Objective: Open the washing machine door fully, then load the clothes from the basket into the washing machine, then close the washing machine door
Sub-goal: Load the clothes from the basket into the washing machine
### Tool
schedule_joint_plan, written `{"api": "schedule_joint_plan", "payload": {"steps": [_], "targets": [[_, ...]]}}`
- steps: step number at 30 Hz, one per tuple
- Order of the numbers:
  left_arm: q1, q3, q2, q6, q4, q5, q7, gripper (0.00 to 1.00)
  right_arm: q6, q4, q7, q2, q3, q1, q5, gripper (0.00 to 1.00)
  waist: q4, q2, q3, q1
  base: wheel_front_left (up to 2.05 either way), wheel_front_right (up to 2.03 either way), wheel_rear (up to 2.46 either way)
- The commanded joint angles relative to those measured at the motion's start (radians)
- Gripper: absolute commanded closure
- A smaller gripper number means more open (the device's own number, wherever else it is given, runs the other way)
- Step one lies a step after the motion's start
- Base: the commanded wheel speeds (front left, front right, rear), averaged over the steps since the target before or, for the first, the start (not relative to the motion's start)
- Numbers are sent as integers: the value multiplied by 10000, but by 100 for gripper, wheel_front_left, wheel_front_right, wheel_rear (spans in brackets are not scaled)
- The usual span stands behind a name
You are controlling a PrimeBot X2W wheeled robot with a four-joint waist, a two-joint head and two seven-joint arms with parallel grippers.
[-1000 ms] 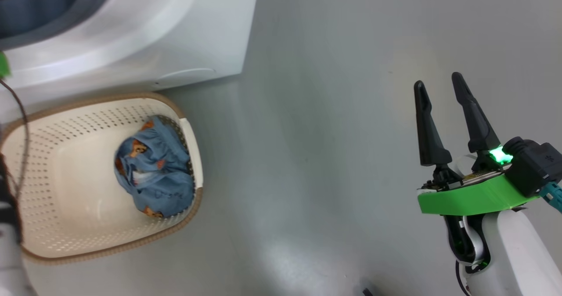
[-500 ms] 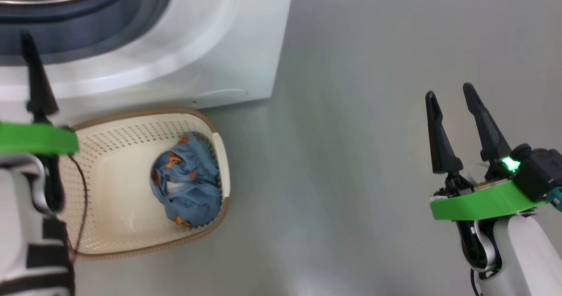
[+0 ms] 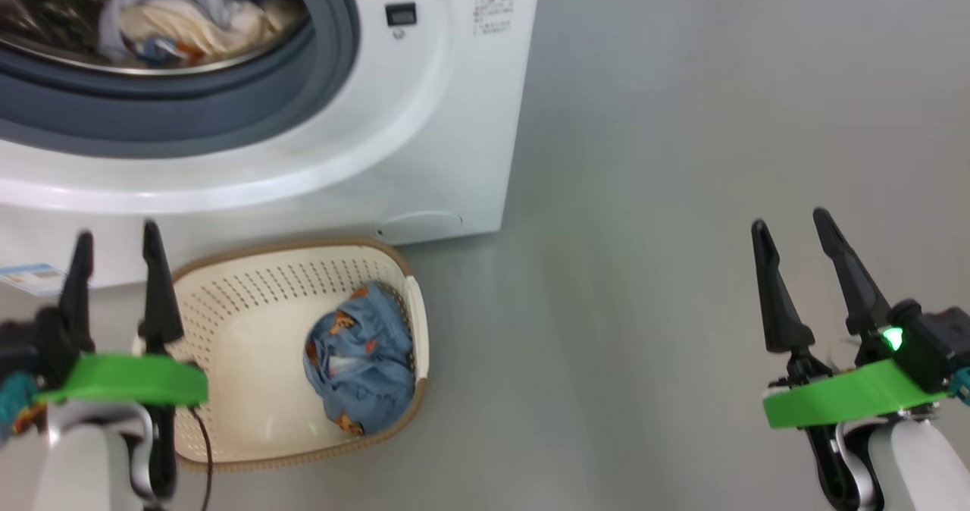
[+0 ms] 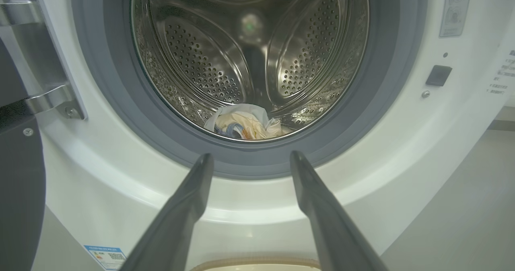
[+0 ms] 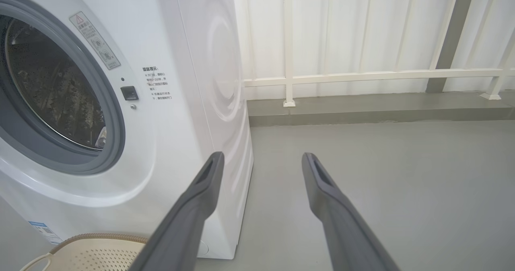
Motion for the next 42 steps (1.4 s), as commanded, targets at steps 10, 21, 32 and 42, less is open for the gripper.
{"api": "schedule_joint_plan", "payload": {"steps": [10, 21, 32, 42], "targets": [[1787, 251, -66, 6, -916, -112, -55, 0, 44, -136, -49, -268, -40, 932, 81, 0, 378, 0, -1270, 2, 0, 0, 0], [3343, 324, -283, 6, -1873, -28, -55, 0, 44, -193, -49, -289, -259, 1684, 109, 0, 479, 0, -1818, 2, 0, 0, 0], [4052, 496, -376, 6, -2434, 15, -55, 0, 44, -220, -49, -316, -325, 1864, 102, 0, 487, 0, -1947, 2, 0, 0, 0], [4099, 555, -447, 6, -2506, 50, -55, 0, 44, -262, -49, -345, -301, 1853, 106, 0, 474, 0, -1924, 2, 0, 0, 0]]}}
